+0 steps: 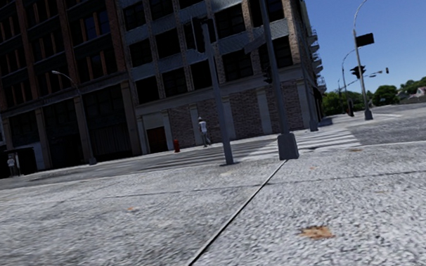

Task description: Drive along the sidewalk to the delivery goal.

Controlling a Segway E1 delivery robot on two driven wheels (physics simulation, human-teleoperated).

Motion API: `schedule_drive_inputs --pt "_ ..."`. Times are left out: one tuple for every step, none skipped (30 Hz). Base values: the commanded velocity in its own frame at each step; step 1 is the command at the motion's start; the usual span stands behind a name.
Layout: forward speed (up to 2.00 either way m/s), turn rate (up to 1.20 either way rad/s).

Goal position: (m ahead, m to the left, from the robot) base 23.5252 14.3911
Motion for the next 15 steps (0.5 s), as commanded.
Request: schedule_drive_inputs --pt "2.00 0.72" --pt "2.00 0.46" --pt "2.00 0.21" --pt "2.00 0.08" --pt "2.00 0.01" --pt "2.00 0.00" --pt "2.00 0.00" --pt "2.00 0.00" --pt "2.00 0.00" --pt "2.00 0.00" --pt "2.00 0.00" --pt "2.00 0.00" --pt "2.00 0.00" --pt "2.00 0.00" --pt "2.00 0.00"
